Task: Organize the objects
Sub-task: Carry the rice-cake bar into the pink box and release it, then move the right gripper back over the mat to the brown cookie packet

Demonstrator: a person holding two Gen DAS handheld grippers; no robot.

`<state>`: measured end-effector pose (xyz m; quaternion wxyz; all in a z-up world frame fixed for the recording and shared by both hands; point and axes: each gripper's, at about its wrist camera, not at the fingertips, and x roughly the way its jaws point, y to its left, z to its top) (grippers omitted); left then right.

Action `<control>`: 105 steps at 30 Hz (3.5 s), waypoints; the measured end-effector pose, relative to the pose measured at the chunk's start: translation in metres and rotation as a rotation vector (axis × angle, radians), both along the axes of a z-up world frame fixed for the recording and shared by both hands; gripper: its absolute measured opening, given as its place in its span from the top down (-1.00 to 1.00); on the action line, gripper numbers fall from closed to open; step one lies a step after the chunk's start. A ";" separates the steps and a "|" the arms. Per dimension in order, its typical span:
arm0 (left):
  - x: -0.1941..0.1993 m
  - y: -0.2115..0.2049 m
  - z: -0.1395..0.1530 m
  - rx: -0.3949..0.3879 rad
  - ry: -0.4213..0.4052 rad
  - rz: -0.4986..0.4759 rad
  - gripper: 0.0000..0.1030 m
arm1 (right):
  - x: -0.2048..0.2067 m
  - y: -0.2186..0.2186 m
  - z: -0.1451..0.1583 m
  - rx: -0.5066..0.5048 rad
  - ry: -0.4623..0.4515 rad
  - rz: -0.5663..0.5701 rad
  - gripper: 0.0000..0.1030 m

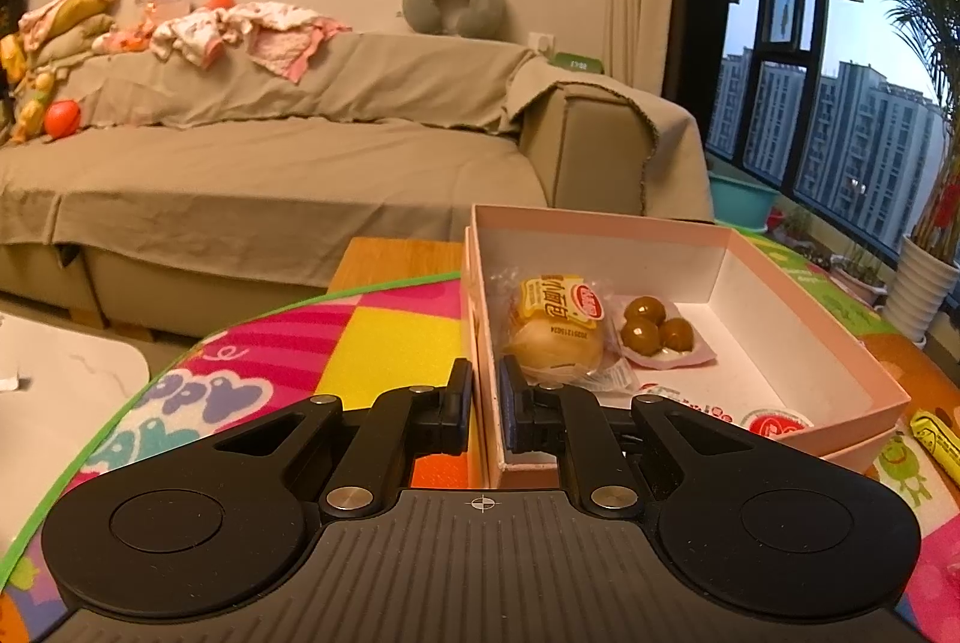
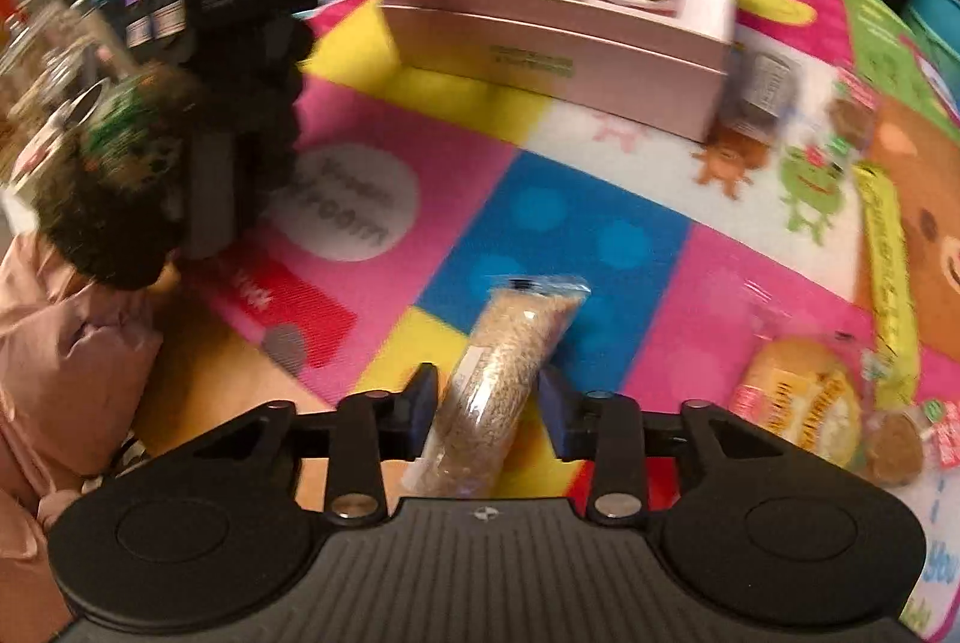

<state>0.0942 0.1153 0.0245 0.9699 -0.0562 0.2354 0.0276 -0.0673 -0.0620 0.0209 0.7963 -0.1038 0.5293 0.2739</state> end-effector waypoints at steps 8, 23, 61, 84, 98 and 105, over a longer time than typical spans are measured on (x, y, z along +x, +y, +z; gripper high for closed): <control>0.000 0.000 0.000 0.001 0.000 0.001 0.76 | 0.000 -0.006 0.037 0.065 -0.163 -0.017 0.49; 0.000 -0.001 0.000 0.004 -0.001 0.001 0.76 | 0.049 -0.003 0.138 0.249 -0.533 -0.092 0.51; -0.001 -0.001 0.001 0.022 -0.010 0.002 0.76 | 0.043 -0.097 0.048 0.043 -0.414 -0.367 -0.40; -0.001 -0.004 0.000 0.033 -0.016 0.005 0.76 | 0.256 -0.054 -0.006 0.022 -0.251 -0.434 0.43; -0.002 -0.003 0.000 0.030 -0.016 0.005 0.76 | 0.167 -0.065 -0.025 0.027 -0.126 -0.225 0.43; -0.002 -0.004 -0.001 0.036 -0.016 0.008 0.76 | 0.097 -0.076 -0.002 0.065 -0.115 -0.202 -0.29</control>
